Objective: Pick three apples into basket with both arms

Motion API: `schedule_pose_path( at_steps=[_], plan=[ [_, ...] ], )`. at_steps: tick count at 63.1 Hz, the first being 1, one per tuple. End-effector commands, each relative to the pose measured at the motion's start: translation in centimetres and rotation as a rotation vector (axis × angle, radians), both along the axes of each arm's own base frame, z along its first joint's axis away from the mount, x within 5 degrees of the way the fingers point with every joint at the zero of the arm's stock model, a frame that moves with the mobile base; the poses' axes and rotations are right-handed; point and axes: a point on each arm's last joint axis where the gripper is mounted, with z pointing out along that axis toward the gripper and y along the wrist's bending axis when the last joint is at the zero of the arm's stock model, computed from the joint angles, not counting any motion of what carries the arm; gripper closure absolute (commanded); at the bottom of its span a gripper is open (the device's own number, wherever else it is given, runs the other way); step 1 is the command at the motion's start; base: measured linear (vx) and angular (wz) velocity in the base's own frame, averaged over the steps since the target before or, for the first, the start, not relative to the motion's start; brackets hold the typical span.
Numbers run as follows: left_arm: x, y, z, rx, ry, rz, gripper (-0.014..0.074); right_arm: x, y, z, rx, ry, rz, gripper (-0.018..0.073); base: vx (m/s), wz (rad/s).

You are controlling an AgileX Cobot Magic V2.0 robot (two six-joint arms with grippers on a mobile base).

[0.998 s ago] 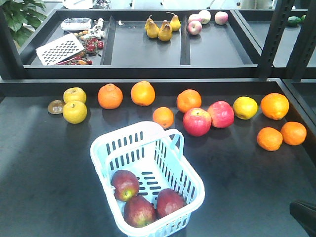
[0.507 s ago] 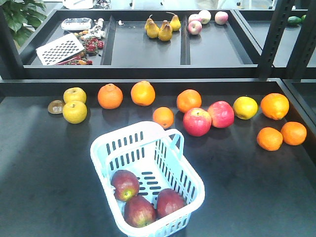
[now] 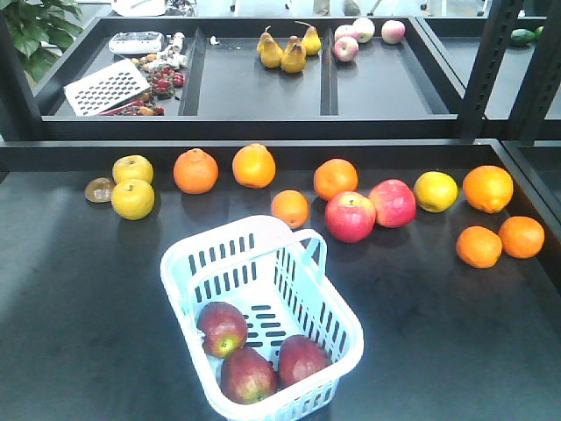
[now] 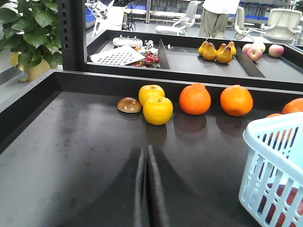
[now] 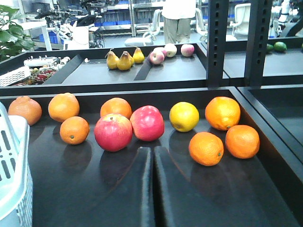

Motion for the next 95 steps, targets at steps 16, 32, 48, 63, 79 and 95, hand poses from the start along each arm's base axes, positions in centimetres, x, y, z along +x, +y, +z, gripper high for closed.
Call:
schedule_pose_path(
  at_steps=[16, 32, 48, 63, 79, 95],
  plan=[
    [0.00, -0.12, 0.40, -0.002, -0.075, -0.013, 0.0603, -0.01, 0.11, 0.42, -0.008, -0.089, 0.010, 0.0561, 0.00, 0.00],
    [0.00, -0.12, 0.40, -0.002, -0.075, -0.013, 0.0603, -0.01, 0.10, 0.36, 0.009, -0.082, 0.008, 0.0561, 0.00, 0.00],
    [0.00, -0.12, 0.40, -0.002, -0.075, -0.013, 0.0603, -0.02, 0.10, 0.40, 0.009, -0.083, 0.009, 0.0561, 0.00, 0.00],
    [0.00, -0.12, 0.40, -0.002, -0.075, -0.013, 0.0603, -0.02, 0.10, 0.40, 0.009, -0.083, 0.009, 0.0561, 0.00, 0.00],
    [0.00, -0.12, 0.40, -0.002, -0.075, -0.013, 0.0603, -0.02, 0.10, 0.40, 0.009, -0.083, 0.009, 0.0561, 0.00, 0.00],
    [0.00, -0.12, 0.40, -0.002, -0.075, -0.013, 0.0603, -0.02, 0.10, 0.40, 0.009, -0.083, 0.009, 0.0561, 0.00, 0.00]
  ],
)
